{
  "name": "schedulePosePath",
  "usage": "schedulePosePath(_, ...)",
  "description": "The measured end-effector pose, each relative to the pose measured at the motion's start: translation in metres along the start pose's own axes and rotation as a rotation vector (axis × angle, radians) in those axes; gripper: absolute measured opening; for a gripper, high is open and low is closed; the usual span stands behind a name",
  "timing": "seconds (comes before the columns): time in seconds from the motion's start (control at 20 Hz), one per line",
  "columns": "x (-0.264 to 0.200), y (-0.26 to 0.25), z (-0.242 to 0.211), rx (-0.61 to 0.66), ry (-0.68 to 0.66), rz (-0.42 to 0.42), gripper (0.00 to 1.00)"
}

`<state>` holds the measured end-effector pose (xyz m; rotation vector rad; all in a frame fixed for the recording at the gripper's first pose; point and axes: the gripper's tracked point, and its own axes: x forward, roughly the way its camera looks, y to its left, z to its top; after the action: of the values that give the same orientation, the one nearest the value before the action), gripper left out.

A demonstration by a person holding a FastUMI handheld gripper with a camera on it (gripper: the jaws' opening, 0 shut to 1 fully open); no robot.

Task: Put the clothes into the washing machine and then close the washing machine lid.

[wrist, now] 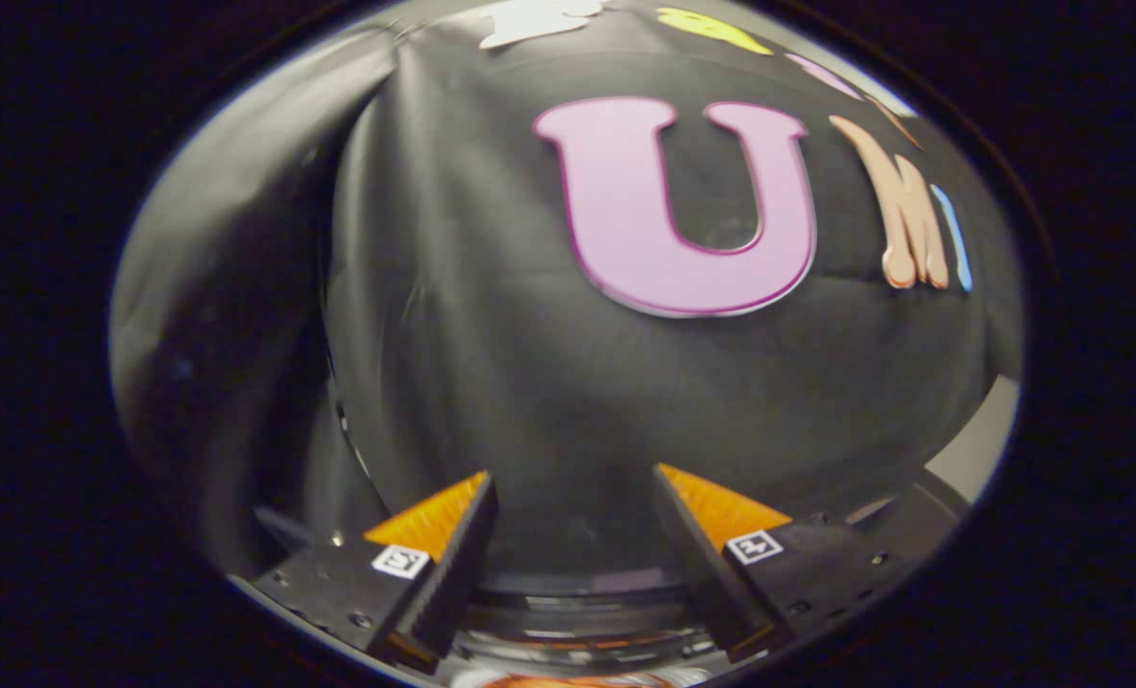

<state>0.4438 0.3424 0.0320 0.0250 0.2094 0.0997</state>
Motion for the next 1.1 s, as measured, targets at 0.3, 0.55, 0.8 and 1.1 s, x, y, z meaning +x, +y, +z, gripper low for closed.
schedulePosePath(0.3, -0.026, 0.001, 0.000, -0.019, -0.023, 0.020, 0.98)
schedulePosePath(0.55, -0.046, -0.001, -0.003, -0.026, -0.038, 0.018, 0.98)
schedulePosePath(0.8, -0.068, -0.003, -0.009, -0.035, -0.067, 0.018, 0.97)
schedulePosePath(1.1, -0.092, -0.004, -0.016, -0.034, -0.115, 0.019, 0.98)
